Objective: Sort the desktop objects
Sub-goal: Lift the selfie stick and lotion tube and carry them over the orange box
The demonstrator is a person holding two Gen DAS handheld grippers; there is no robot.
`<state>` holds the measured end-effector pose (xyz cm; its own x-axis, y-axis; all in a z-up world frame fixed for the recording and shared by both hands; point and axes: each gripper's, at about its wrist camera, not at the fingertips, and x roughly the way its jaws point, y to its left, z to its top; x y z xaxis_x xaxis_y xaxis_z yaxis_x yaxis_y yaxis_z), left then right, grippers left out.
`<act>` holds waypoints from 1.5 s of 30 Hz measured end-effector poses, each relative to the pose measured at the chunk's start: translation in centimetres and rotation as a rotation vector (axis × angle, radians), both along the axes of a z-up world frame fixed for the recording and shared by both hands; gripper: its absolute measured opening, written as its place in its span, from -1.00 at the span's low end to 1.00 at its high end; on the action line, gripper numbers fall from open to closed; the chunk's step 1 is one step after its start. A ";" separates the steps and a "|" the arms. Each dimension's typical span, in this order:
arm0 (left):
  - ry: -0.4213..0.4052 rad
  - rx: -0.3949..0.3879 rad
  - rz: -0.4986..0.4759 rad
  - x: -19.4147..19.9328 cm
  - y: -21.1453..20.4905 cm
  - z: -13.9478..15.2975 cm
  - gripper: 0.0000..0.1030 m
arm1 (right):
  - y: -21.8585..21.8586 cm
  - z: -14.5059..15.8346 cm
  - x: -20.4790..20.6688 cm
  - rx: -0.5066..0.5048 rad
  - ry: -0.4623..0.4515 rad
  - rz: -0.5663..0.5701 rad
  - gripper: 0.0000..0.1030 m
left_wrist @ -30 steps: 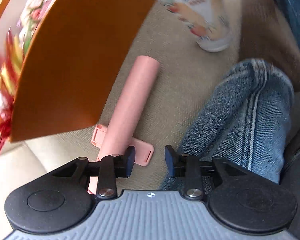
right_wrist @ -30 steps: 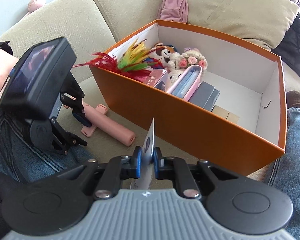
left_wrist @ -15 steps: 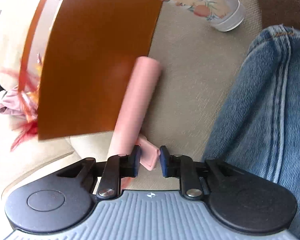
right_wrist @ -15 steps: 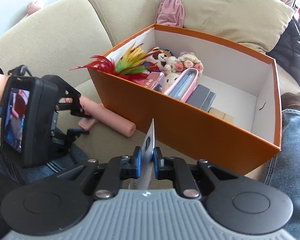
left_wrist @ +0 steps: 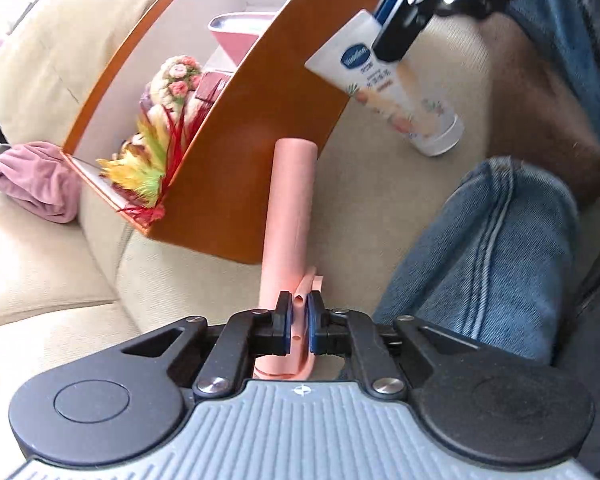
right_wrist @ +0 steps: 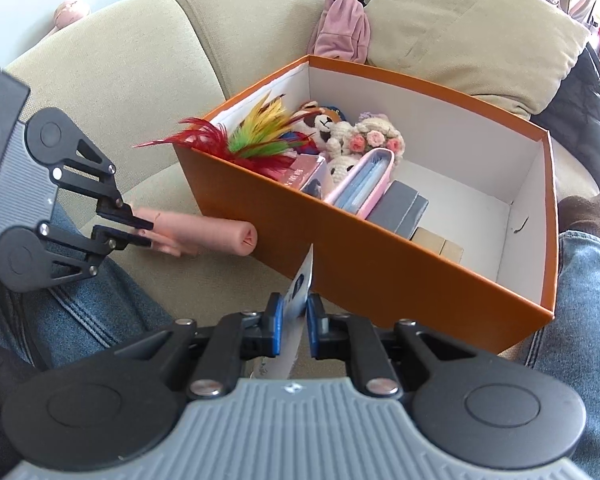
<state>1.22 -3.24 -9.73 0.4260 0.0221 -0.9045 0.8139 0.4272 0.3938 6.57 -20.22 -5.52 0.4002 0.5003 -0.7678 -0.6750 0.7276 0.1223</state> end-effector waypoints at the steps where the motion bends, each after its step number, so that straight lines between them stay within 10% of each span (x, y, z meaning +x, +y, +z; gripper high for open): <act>1: -0.012 0.004 -0.005 0.0 -0.1 -0.2 -0.80 | 0.0 -0.1 0.1 -0.002 0.001 0.000 -0.72; 21: -0.016 -0.181 0.055 -0.4 0.8 2.1 -0.80 | -2.5 1.6 -0.3 0.109 0.064 -0.033 -0.78; 33: -0.048 -0.334 0.039 -2.4 -0.7 8.7 -0.81 | -8.9 10.8 -0.6 0.263 -0.220 -0.333 -0.78; 45: -0.160 -0.338 -0.065 1.2 -5.0 15.6 -0.82 | -7.2 4.4 5.5 0.072 -0.233 -0.392 -0.78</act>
<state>2.46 -8.26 5.87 0.5529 -0.2977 -0.7782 0.7833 0.5041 0.3637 12.04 -27.40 -1.16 0.7277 0.3252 -0.6038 -0.3656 0.9289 0.0597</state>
